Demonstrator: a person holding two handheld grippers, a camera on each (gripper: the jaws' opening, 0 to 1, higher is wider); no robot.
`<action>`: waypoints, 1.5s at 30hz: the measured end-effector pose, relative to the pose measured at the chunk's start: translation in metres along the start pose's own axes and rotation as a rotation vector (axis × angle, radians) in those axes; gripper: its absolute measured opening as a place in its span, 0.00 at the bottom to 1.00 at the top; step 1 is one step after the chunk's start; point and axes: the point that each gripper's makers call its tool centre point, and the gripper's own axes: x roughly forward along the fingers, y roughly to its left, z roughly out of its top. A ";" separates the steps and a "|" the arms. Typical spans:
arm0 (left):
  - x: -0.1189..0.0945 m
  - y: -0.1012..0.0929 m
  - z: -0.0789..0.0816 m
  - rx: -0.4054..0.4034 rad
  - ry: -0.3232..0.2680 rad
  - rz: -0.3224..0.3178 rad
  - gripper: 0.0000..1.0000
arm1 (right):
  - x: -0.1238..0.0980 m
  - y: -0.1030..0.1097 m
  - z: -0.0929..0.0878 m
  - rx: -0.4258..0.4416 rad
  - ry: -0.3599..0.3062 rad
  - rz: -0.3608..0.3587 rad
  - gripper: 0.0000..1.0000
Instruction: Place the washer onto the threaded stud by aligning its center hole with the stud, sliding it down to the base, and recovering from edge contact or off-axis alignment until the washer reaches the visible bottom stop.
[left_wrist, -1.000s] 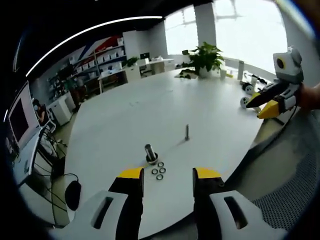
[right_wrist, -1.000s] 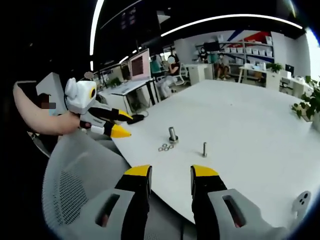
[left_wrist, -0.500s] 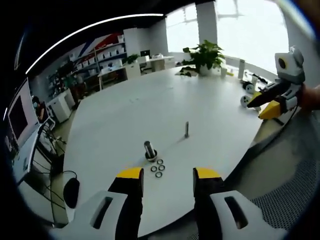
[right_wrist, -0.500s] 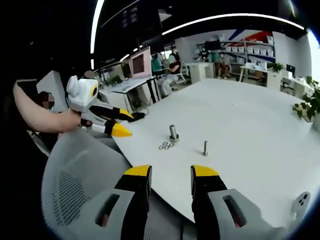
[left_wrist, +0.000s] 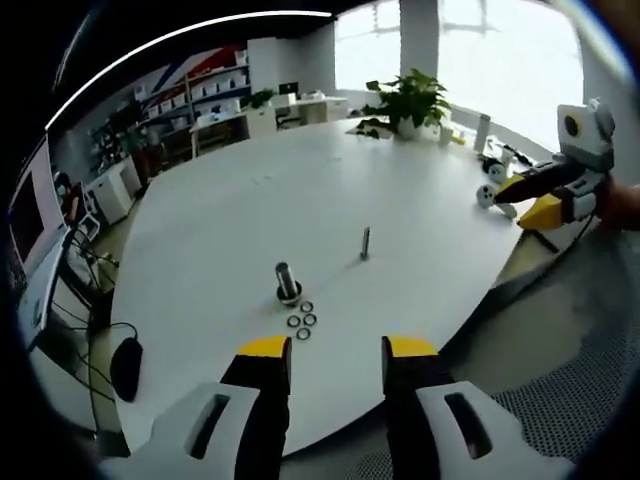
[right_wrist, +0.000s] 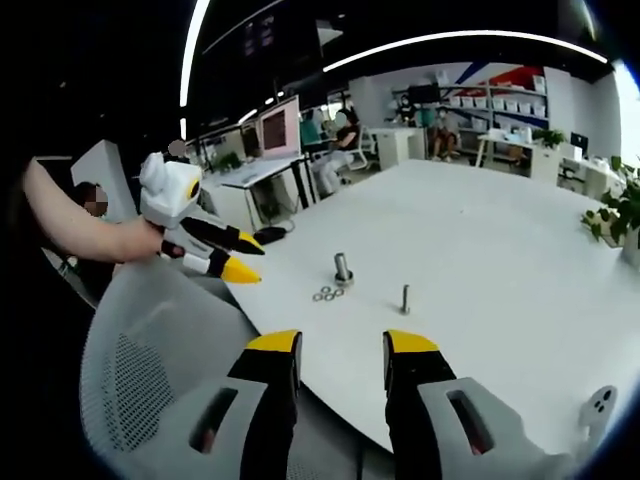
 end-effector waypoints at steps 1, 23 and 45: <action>0.002 0.000 -0.004 -0.011 0.021 -0.004 0.36 | 0.000 0.000 0.001 0.002 -0.006 0.001 0.34; 0.043 0.041 -0.036 -0.176 0.184 0.023 0.40 | -0.001 0.005 0.001 -0.012 -0.006 0.024 0.34; 0.066 0.054 -0.048 -0.167 0.246 0.034 0.37 | -0.005 -0.001 0.008 -0.003 -0.043 -0.005 0.34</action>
